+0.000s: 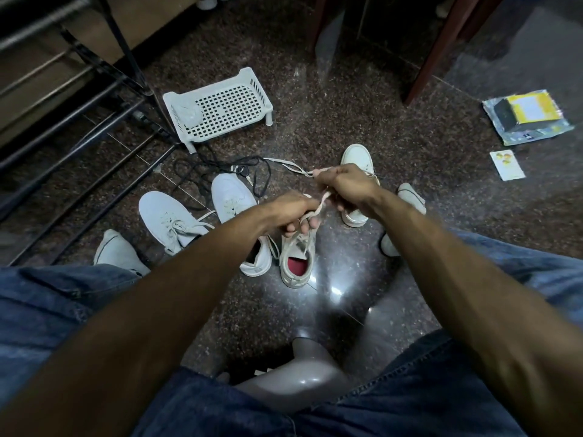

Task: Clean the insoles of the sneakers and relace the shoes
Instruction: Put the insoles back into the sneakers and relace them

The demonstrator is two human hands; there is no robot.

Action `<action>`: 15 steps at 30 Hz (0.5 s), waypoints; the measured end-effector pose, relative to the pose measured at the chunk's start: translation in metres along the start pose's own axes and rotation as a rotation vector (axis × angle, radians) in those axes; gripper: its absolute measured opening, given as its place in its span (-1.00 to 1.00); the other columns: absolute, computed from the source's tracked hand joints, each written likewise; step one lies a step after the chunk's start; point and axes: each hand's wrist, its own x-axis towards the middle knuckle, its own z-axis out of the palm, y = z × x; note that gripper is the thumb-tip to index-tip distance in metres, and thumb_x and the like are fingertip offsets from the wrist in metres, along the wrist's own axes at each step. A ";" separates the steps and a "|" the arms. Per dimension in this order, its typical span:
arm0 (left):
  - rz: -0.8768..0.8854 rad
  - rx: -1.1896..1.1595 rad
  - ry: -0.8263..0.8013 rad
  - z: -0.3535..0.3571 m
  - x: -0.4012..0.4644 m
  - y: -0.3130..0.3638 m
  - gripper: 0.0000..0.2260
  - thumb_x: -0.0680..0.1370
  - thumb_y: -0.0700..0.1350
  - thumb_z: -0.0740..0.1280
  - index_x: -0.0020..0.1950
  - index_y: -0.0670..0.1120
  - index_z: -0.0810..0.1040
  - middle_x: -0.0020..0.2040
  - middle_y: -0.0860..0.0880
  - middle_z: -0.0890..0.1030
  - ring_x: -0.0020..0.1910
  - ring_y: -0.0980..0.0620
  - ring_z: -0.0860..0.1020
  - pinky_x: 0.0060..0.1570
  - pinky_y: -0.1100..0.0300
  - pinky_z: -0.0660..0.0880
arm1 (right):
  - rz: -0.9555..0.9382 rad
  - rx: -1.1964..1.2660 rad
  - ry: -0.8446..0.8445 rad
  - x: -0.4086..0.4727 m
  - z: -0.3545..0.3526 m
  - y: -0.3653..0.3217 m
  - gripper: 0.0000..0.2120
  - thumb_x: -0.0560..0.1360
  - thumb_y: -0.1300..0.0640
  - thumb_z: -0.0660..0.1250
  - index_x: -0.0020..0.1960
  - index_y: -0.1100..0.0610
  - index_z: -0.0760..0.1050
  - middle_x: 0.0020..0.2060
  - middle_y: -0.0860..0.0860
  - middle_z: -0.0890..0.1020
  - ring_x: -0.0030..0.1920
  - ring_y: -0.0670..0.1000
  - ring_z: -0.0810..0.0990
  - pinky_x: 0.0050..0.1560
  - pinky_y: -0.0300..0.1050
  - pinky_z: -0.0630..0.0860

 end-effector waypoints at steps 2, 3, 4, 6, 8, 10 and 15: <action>0.058 0.163 -0.006 -0.007 -0.004 0.009 -0.70 0.56 -0.05 0.28 -0.31 -0.16 0.58 -0.46 -0.05 0.54 -0.61 0.11 0.32 -0.50 0.27 0.30 | 0.100 -0.151 -0.020 0.002 0.007 0.012 -0.73 0.55 0.07 0.28 -0.29 0.14 0.51 -0.49 0.08 0.48 -0.59 -0.01 0.34 -0.54 -0.31 0.23; 0.092 0.241 -0.025 -0.011 -0.008 0.014 -0.72 0.54 -0.05 0.32 -0.30 -0.17 0.61 -0.49 -0.01 0.55 -0.61 0.12 0.34 -0.50 0.27 0.33 | 0.152 -0.225 -0.067 0.000 0.012 0.018 -0.76 0.54 0.12 0.26 -0.28 0.16 0.50 -0.47 0.09 0.49 -0.56 -0.01 0.35 -0.51 -0.29 0.26; 0.123 0.307 -0.053 -0.014 -0.013 0.020 -0.74 0.53 -0.05 0.35 -0.28 -0.18 0.65 -0.51 0.02 0.55 -0.60 0.12 0.36 -0.49 0.26 0.34 | 0.195 -0.264 -0.121 -0.001 0.018 0.022 -0.78 0.52 0.13 0.23 -0.27 0.16 0.49 -0.44 0.09 0.50 -0.55 -0.02 0.36 -0.49 -0.30 0.28; 0.181 0.397 -0.112 -0.020 -0.023 0.035 -0.77 0.52 -0.08 0.37 -0.23 -0.19 0.69 -0.50 0.04 0.57 -0.57 0.11 0.37 -0.50 0.26 0.34 | 0.269 -0.246 -0.232 -0.005 0.029 0.026 -0.79 0.53 0.15 0.15 -0.25 0.09 0.44 -0.41 0.06 0.51 -0.51 -0.06 0.34 -0.47 -0.34 0.25; 0.235 0.460 -0.131 -0.023 -0.033 0.049 -0.78 0.52 -0.11 0.37 -0.19 -0.24 0.70 -0.51 0.04 0.56 -0.57 0.10 0.37 -0.54 0.29 0.31 | 0.308 -0.192 -0.317 -0.009 0.036 0.026 -0.75 0.58 0.16 0.06 -0.24 0.06 0.38 -0.41 0.02 0.47 -0.47 -0.08 0.28 -0.46 -0.31 0.17; 0.292 0.499 -0.130 -0.025 -0.040 0.060 -0.76 0.52 -0.13 0.38 -0.22 -0.29 0.67 -0.55 0.02 0.47 -0.61 0.11 0.33 -0.57 0.31 0.28 | 0.332 -0.197 -0.373 -0.009 0.035 0.026 -0.68 0.63 0.10 0.00 -0.22 0.08 0.41 -0.42 -0.01 0.43 -0.49 -0.11 0.25 -0.50 -0.32 0.17; 0.365 0.406 -0.154 -0.037 -0.044 0.068 -0.64 0.52 -0.09 0.41 -0.50 -0.07 0.56 -0.60 0.08 0.43 -0.61 0.13 0.35 -0.54 0.29 0.30 | 0.299 -0.198 -0.338 0.004 0.014 0.015 -0.71 0.60 0.04 0.10 -0.23 0.09 0.46 -0.48 -0.01 0.43 -0.59 -0.14 0.24 -0.56 -0.37 0.16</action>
